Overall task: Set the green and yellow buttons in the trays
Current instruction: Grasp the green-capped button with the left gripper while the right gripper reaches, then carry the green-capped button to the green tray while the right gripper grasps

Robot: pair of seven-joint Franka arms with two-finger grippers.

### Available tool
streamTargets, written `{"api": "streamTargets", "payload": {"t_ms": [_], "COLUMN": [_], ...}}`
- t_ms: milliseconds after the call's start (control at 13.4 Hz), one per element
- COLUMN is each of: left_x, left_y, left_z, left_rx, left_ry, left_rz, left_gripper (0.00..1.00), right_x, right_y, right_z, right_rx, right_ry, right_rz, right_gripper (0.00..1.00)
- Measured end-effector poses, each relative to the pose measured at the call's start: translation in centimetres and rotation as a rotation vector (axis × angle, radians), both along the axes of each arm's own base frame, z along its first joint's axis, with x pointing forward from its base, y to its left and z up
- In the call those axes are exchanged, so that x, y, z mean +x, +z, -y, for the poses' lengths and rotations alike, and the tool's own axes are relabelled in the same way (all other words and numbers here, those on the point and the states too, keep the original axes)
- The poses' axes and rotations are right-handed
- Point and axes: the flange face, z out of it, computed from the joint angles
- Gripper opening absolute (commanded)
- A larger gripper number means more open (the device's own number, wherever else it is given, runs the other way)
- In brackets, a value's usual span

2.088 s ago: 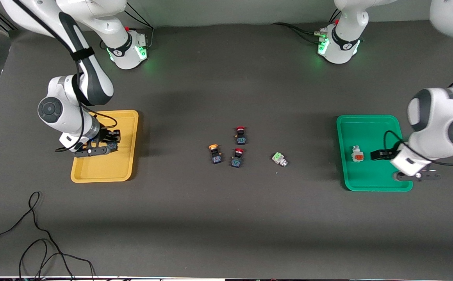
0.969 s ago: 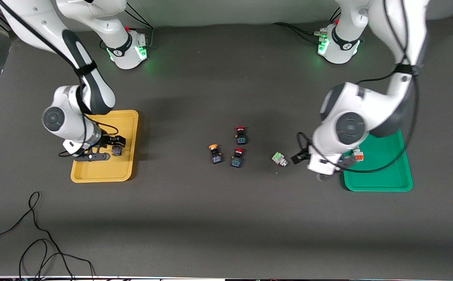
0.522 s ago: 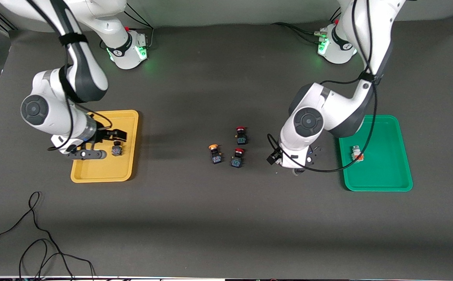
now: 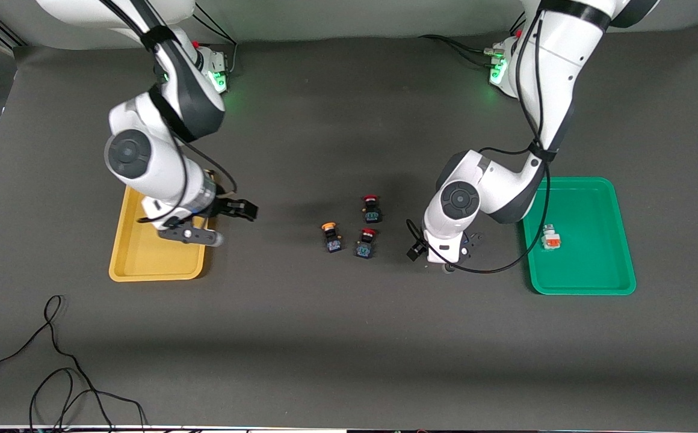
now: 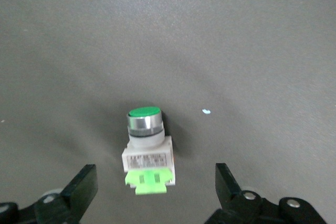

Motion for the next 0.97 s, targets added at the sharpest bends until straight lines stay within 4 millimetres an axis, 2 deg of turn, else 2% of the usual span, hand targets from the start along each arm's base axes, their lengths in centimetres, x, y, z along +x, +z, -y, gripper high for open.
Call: {"api": "streamTargets", "payload": {"t_ms": [75, 224, 298, 373, 447, 746, 895, 969], "left_x": [-0.1, -0.1, 0.0, 0.0, 0.1, 0.4, 1.0, 1.5], "left_y": [-0.8, -1.6, -1.6, -1.5, -1.5, -1.1, 0.4, 2.1], "left_z": [0.0, -0.1, -0.2, -0.2, -0.3, -0.6, -1.1, -1.4], "left_rx": [0.002, 0.004, 0.008, 0.012, 0.016, 0.024, 0.039, 0.046], "left_ry": [0.0, -0.002, -0.006, -0.01, -0.013, -0.044, -0.099, -0.126], "left_rz": [0.001, 0.001, 0.004, 0.008, 0.01, 0.016, 0.005, 0.008], "left_gripper": [0.9, 0.6, 0.41, 0.26, 0.19, 0.15, 0.11, 0.09], "right_x": [0.3, 0.5, 0.3, 0.0, -0.5, -2.9, -3.6, -3.8], "right_y": [-0.6, -2.6, -3.9, -5.4, -7.1, -14.8, -17.0, -17.5], "right_z": [-1.5, -3.9, -5.0, -6.3, -7.7, -12.5, -14.3, -15.4], "right_rx": [0.017, 0.032, 0.015, -0.003, -0.02, -0.06, -0.052, -0.051], "right_ry": [0.002, 0.037, 0.079, 0.121, 0.148, 0.173, 0.172, 0.168], "right_rz": [0.005, 0.025, 0.04, 0.054, 0.067, 0.096, 0.097, 0.104], "right_gripper": [1.0, 1.0, 1.0, 1.0, 1.0, 1.0, 1.0, 1.0]}}
